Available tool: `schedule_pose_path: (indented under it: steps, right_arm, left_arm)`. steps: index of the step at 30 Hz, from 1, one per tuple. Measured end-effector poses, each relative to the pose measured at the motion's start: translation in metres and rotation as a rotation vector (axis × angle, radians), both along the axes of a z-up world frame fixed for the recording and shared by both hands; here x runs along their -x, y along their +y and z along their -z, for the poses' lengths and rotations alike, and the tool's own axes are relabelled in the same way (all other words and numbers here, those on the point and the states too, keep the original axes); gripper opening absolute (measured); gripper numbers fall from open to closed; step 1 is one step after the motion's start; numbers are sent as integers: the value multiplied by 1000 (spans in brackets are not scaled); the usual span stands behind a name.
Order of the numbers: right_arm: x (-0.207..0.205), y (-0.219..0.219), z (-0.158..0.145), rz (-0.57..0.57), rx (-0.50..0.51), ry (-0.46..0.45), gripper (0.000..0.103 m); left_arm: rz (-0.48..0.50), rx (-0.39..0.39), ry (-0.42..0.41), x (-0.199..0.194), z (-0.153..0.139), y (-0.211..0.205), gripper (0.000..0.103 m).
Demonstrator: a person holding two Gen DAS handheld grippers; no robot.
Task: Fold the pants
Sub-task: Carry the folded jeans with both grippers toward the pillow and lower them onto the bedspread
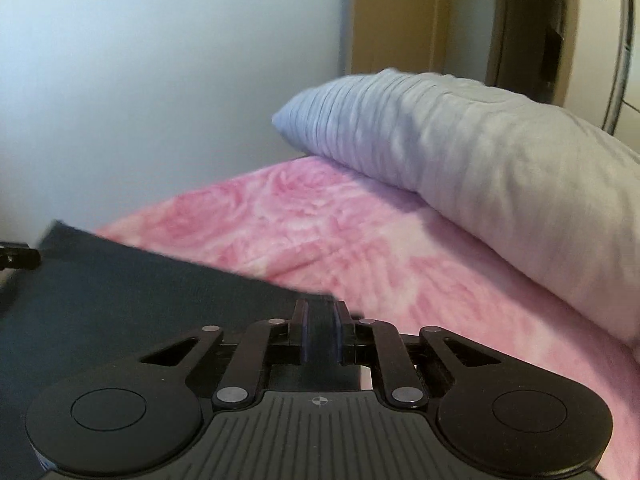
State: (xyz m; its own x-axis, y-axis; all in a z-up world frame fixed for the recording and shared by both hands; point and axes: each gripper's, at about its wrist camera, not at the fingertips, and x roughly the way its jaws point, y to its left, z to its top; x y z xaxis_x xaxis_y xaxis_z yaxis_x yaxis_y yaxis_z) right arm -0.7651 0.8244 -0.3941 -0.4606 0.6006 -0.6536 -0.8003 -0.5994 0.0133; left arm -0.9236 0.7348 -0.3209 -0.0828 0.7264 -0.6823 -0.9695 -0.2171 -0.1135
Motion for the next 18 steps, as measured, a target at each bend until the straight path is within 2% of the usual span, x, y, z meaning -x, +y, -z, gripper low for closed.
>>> schedule_pose_path:
  steps: [4, 8, 10, 13, 18]
  right_arm:
    - [-38, -61, -11, -21, 95, 7, 12]
    - [-46, -107, 5, -45, 100, -36, 13]
    - [-41, -115, 21, -46, 105, -67, 13]
    - [-39, -116, 36, -39, 52, -49, 15]
    - [-26, -108, 28, -20, 85, -124, 16]
  left_arm:
    - [61, 11, -42, -44, -18, -67, 18]
    - [92, 100, -51, -85, 5, -106, 18]
    - [67, 94, -13, -94, 21, -115, 19]
    - [14, 77, -20, -96, 29, -115, 19]
    - [-44, 142, -45, -101, 11, -109, 20]
